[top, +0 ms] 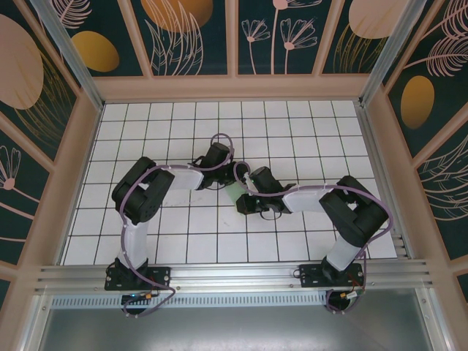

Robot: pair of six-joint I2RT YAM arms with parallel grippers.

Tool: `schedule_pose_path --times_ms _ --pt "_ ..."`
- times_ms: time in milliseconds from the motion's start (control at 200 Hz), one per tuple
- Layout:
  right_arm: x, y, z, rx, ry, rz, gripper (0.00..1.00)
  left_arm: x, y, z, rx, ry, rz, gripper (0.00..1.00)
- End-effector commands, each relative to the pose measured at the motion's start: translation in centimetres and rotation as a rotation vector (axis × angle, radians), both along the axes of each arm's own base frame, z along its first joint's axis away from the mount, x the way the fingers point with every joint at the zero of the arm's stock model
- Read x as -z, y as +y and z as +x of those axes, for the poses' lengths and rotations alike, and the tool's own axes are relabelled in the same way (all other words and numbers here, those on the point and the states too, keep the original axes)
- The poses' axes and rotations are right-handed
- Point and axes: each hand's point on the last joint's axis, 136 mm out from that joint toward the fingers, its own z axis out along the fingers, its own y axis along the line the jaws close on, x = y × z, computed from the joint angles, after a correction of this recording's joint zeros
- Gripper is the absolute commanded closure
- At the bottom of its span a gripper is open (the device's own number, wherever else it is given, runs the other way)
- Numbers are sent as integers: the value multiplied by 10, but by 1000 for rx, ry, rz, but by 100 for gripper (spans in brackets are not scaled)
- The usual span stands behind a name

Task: Fold a paper plane with a square sheet of paper (fold left side to right side)
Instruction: Fourth fold the wing at the center of the table.

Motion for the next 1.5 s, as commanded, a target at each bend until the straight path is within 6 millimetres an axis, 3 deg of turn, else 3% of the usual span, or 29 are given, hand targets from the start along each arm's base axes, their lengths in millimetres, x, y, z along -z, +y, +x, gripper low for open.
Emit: schedule_pose_path --times_ms 0,365,726,866,1041,1206,1351,1496 --pt "55 -54 -51 3 210 -250 84 26 24 20 -80 -12 107 64" --pt "56 -55 -53 1 214 -249 84 30 63 44 -164 -12 146 64" --pt "55 -55 -56 -2 218 -245 84 6 72 86 -183 -59 143 62" --pt "49 -51 -51 -3 201 -225 84 -19 74 86 -183 -107 129 62" --pt "34 -44 -38 -19 153 -179 84 -60 90 64 -197 -180 118 62" --pt "22 -50 -27 -86 120 -137 84 -86 87 17 -141 -207 53 63" --pt "15 -56 -25 -99 129 -95 84 -87 57 -26 -35 -189 3 64" --pt "19 -57 -25 -94 142 -102 84 -79 22 -46 39 -158 -66 64"
